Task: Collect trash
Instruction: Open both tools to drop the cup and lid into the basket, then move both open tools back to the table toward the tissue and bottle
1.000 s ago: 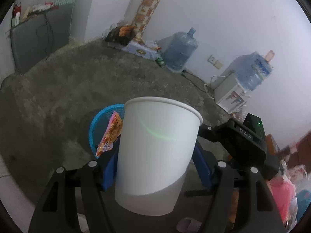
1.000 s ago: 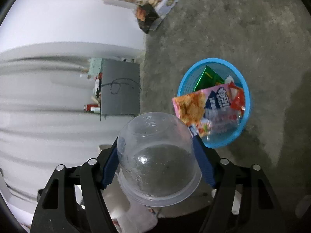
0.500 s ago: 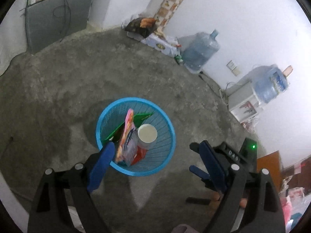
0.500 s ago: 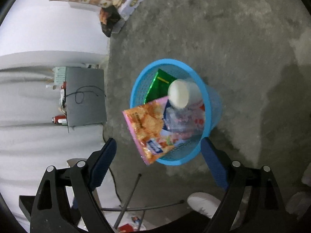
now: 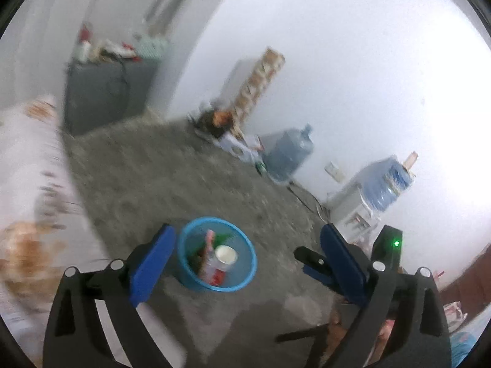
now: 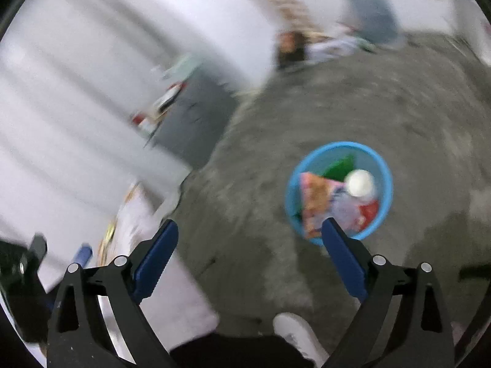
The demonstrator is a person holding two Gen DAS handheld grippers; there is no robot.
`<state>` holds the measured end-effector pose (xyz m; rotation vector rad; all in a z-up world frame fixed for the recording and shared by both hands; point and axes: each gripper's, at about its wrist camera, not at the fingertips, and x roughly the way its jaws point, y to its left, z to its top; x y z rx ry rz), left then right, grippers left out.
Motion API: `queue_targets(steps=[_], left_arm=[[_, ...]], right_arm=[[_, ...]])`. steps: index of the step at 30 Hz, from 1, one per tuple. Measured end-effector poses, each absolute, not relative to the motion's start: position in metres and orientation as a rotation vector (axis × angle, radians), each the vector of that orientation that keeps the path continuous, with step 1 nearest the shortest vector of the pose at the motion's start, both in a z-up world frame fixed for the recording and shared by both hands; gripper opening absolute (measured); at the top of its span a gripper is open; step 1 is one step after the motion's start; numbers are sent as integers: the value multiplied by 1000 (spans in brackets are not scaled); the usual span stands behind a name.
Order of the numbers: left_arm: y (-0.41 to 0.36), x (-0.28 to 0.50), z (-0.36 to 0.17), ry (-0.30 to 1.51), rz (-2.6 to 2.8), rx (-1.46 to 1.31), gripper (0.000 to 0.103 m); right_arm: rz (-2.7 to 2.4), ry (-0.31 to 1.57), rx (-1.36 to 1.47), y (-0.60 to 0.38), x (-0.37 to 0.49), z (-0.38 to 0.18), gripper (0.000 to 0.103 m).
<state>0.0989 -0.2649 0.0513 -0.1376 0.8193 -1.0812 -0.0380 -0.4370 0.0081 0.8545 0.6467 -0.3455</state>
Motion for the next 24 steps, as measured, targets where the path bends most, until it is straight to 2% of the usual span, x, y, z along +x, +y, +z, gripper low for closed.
queue_targets(steps=[7,15,24], left_arm=[[-119,104,70,709,-867,-147,96],[27,104,53,666,-576,-189,97],[116,99,30,628,-376,-267,97]], right_arm=[[-131,736,685,-361,4,35,90],[6,818,565,-288,42,48,90],[148,868,431,-209,76,65,90]])
